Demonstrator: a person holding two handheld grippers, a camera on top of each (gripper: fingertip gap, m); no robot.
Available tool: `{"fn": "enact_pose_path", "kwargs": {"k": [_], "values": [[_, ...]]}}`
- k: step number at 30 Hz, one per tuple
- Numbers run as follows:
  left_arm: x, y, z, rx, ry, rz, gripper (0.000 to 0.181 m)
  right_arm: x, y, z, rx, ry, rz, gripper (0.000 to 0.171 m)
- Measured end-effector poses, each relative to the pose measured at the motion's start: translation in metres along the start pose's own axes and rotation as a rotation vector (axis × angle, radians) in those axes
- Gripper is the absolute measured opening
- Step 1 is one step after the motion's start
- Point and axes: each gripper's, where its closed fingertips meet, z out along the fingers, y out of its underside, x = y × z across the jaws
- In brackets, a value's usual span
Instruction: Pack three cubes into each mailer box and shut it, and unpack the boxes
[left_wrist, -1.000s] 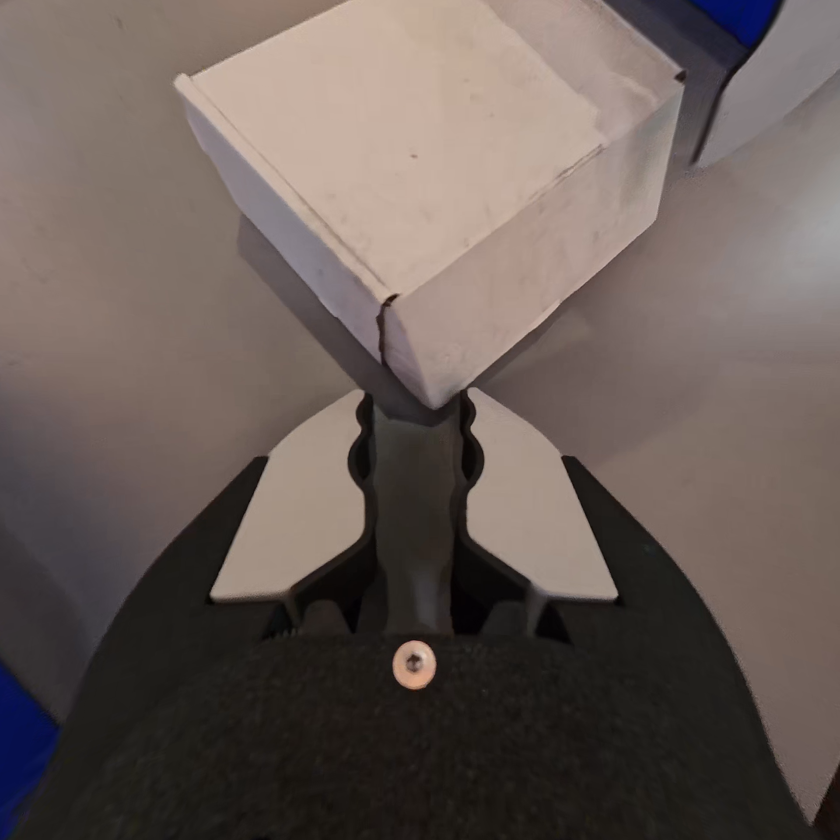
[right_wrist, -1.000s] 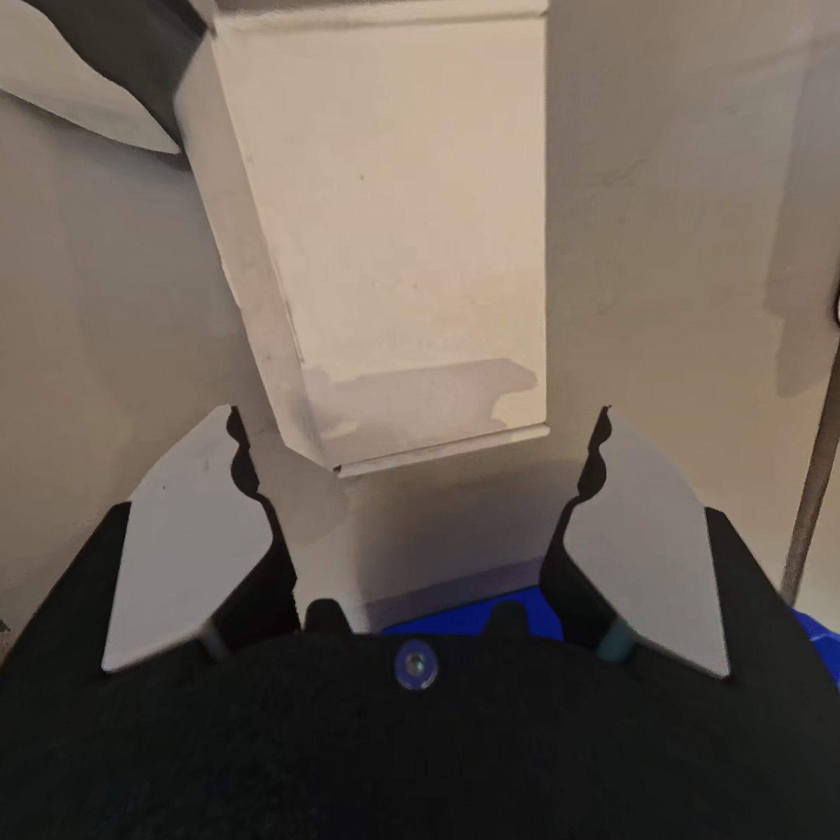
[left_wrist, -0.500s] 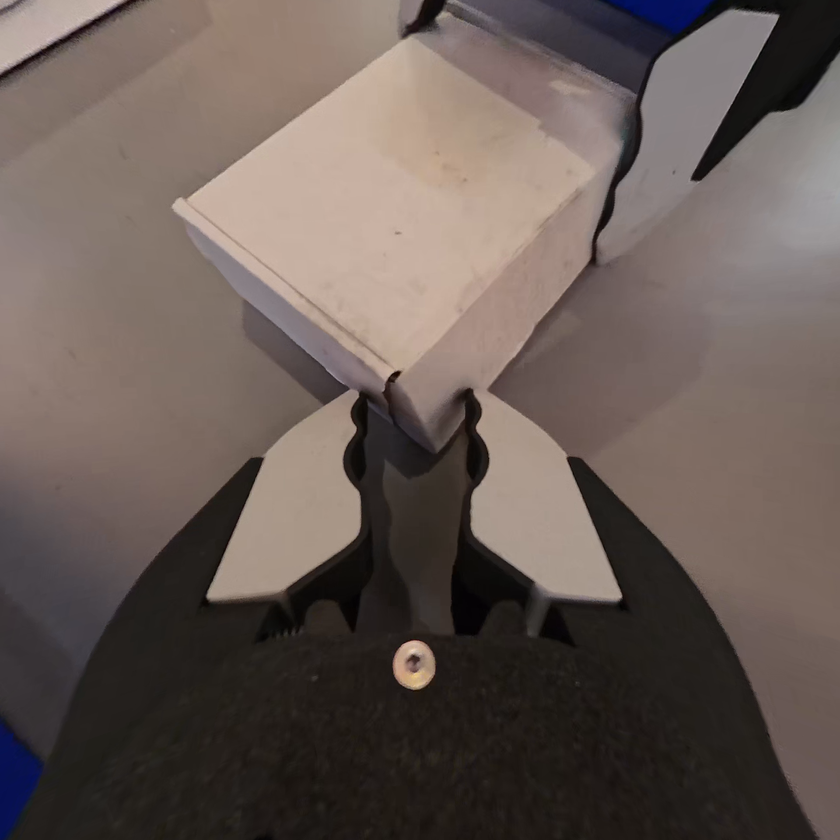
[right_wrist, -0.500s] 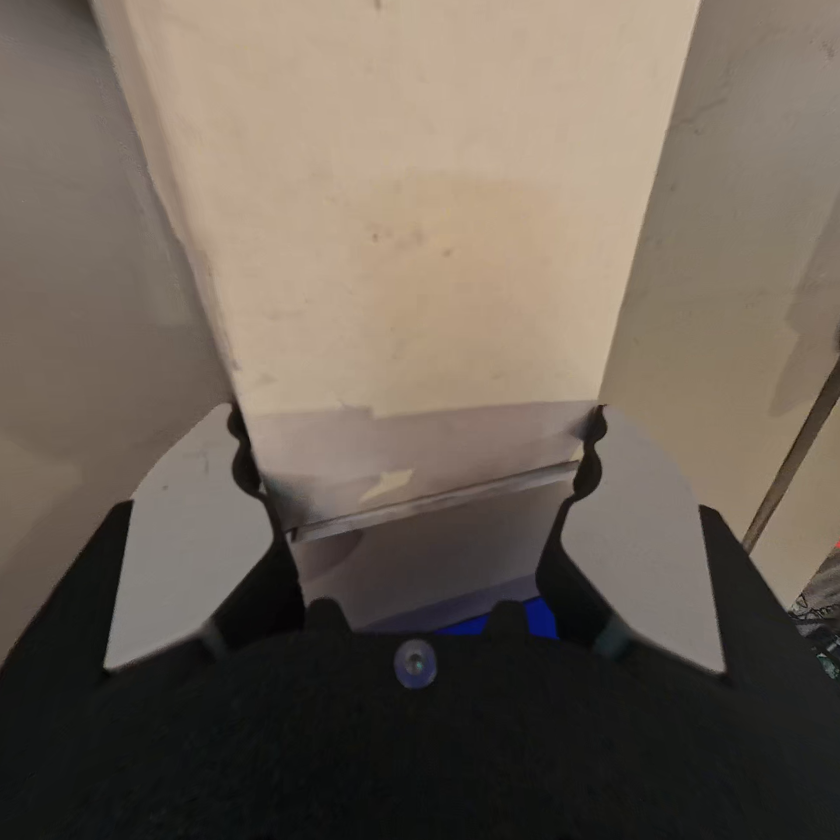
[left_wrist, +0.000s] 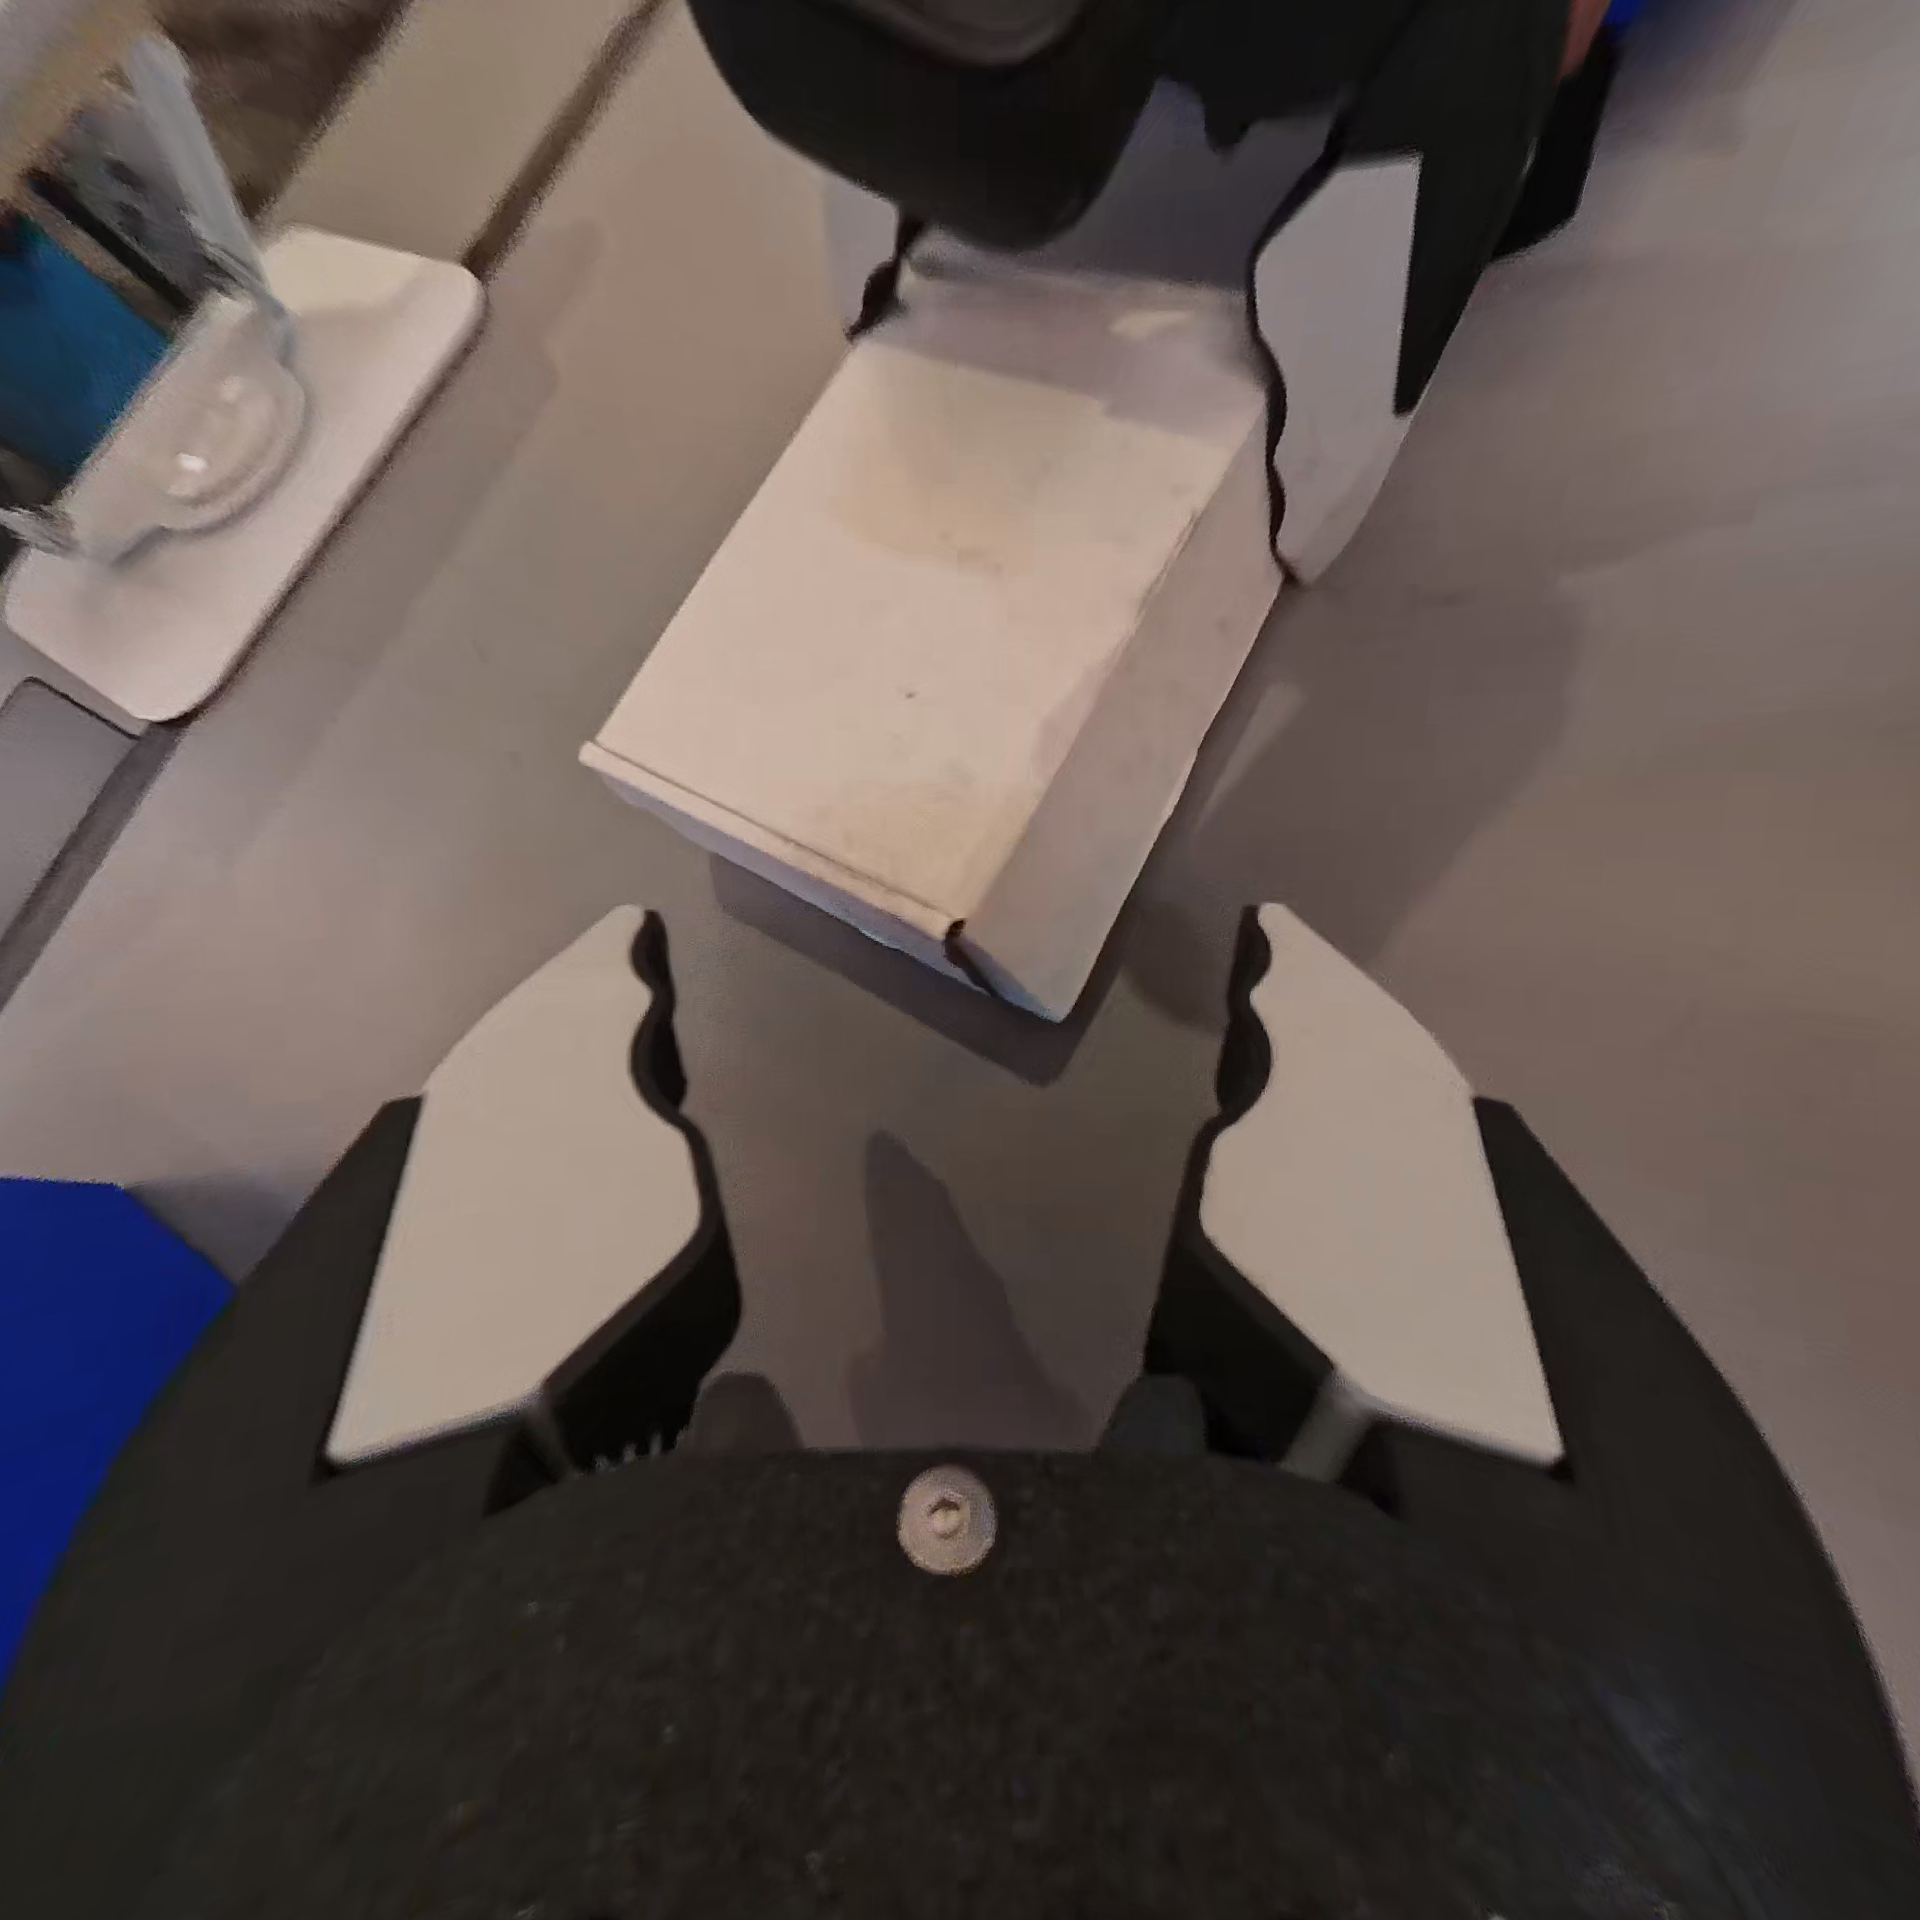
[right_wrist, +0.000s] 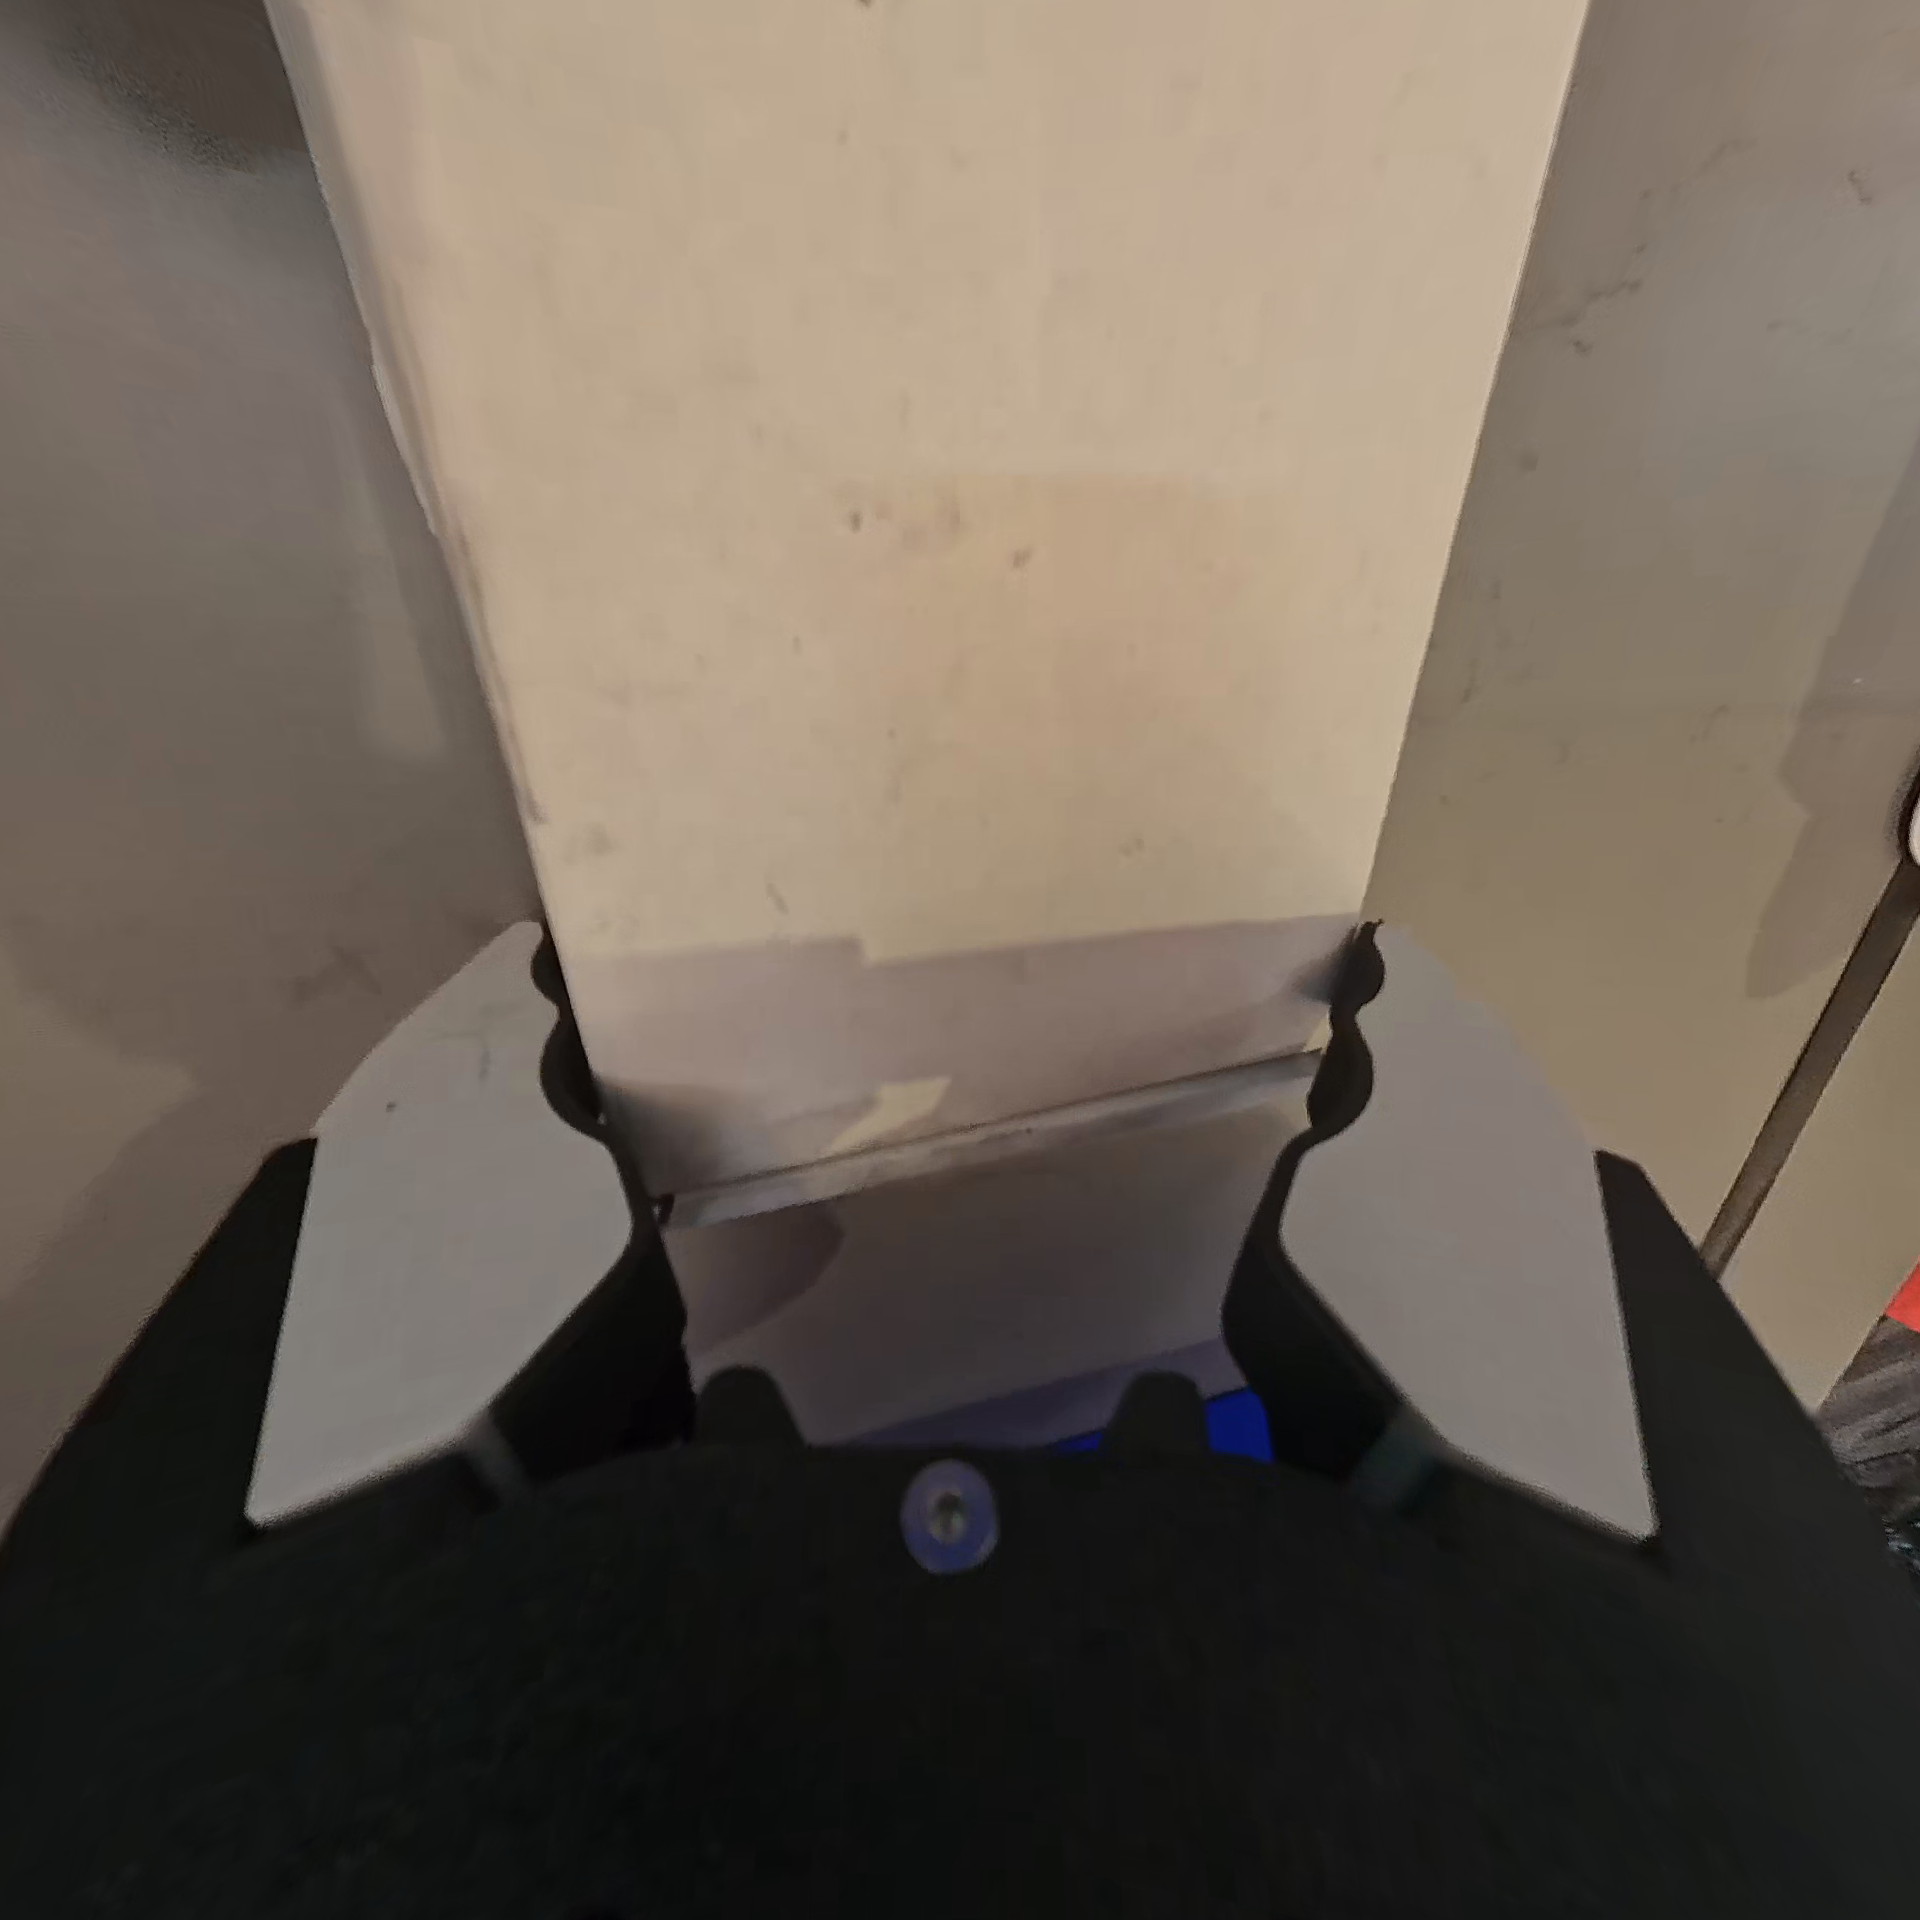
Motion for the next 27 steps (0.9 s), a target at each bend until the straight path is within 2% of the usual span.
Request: {"fn": "enact_pose_path", "kwargs": {"k": [4,10,15,17,19,23,27], "values": [[0.000,0.021,0.019,-0.228,0.169,0.037,0.133,-0.003,0.000,-0.001,-0.003,-0.003,-0.043,0.134],[-0.016,0.019,0.047,-0.391,0.207,0.182,0.142,-0.002,0.000,-0.001,-0.005,-0.002,-0.045,0.134],[-0.012,0.005,0.058,-0.417,0.314,0.195,0.137,-0.003,-0.001,-0.001,0.020,-0.007,-0.046,0.134],[-0.011,0.002,0.062,-0.399,0.338,0.196,0.128,-0.003,-0.001,-0.001,0.025,-0.008,-0.047,0.134],[-0.009,0.003,0.065,-0.369,0.365,0.187,0.128,-0.003,-0.001,-0.001,0.028,-0.006,-0.053,0.134],[-0.008,0.004,0.067,-0.311,0.361,0.179,0.130,-0.003,-0.001,-0.002,0.027,-0.003,-0.054,0.134],[-0.012,0.008,0.059,-0.365,0.327,0.216,0.129,-0.003,-0.002,-0.001,0.053,-0.010,-0.055,0.134]]}}
